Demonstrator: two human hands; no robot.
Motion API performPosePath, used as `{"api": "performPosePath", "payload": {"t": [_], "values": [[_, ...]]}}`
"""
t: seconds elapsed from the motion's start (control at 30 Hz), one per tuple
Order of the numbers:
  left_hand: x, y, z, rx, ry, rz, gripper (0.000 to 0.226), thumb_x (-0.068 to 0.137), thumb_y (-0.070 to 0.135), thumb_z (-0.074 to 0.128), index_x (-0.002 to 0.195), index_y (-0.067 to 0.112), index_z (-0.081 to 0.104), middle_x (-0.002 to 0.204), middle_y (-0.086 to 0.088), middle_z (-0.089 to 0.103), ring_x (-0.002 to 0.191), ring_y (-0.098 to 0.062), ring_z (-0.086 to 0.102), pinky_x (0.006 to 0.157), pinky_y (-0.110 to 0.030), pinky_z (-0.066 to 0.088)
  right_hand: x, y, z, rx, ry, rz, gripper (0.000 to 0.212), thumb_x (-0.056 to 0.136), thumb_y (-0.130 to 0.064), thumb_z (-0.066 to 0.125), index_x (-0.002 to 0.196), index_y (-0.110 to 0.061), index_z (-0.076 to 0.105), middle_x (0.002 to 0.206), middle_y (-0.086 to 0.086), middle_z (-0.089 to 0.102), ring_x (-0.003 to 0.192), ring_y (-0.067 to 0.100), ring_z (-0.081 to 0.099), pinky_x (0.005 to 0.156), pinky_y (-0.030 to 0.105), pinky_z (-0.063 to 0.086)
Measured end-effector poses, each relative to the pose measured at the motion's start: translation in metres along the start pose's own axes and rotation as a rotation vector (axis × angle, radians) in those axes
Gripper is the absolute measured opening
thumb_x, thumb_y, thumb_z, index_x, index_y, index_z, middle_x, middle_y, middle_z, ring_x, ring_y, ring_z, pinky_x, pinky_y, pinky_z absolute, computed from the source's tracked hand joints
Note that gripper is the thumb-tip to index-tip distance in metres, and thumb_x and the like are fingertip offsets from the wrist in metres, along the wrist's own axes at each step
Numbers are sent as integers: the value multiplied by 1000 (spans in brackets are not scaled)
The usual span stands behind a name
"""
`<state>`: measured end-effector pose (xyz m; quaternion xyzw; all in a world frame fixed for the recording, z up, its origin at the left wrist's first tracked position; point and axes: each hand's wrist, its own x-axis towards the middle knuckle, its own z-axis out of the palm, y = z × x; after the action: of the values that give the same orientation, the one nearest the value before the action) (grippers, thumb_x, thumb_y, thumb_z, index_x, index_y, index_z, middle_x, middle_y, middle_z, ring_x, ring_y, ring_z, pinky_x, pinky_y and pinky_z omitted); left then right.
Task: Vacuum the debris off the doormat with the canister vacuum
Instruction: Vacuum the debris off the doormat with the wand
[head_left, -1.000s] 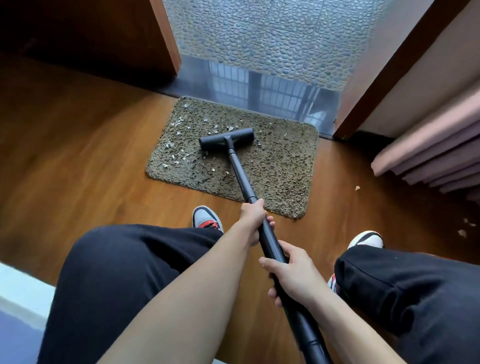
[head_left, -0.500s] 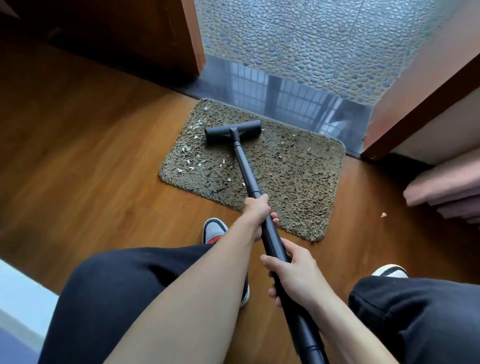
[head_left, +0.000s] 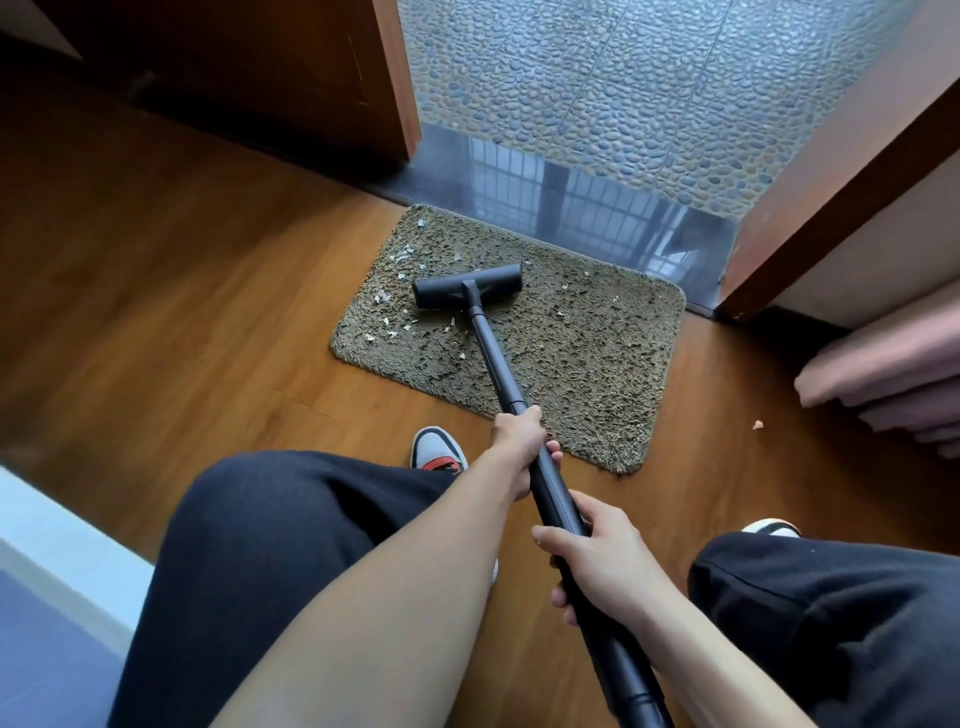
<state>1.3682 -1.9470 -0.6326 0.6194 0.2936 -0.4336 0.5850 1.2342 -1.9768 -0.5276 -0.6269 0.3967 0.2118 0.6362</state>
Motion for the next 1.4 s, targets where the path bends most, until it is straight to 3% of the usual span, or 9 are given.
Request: {"api": "performPosePath", "payload": {"t": [0.4,0.63,0.87,1.2,1.4], "values": [[-68,-94,0,-9,37,-38,23,102,30,49,108,8,47,61,-8,50,40,-17,49,42,-21,48,-85,72,-16,-41,-43,57,37,93,-11,65,127,-24,56,72,12,55,44,23,60,42,27,49],[-85,-112,-5,-40,26,-18,22,102,27,49,109,6,46,69,-9,48,47,-18,49,41,-21,46,-108,85,-10,-79,-34,27,29,91,-10,65,113,-28,61,64,10,53,45,25,60,44,30,50],[-73,-100,-12,-88,25,-33,23,102,27,49,109,5,48,68,-8,49,48,-18,49,42,-22,46,-95,69,-5,-137,-43,28,32,91,-15,65,114,-35,57,58,7,56,47,28,63,46,33,53],[-39,-42,-32,-121,28,-58,22,101,27,48,109,7,45,75,-9,48,51,-19,49,43,-22,47,-38,33,10,-177,-61,-22,29,92,-12,66,116,-27,62,69,13,55,43,27,60,42,30,49],[-30,-38,-28,-129,43,-40,36,102,30,50,126,3,49,71,-9,50,51,-18,51,45,-24,49,-35,22,4,-193,-61,-20,30,92,-11,67,118,-26,62,68,13,55,42,26,59,40,29,49]]}}
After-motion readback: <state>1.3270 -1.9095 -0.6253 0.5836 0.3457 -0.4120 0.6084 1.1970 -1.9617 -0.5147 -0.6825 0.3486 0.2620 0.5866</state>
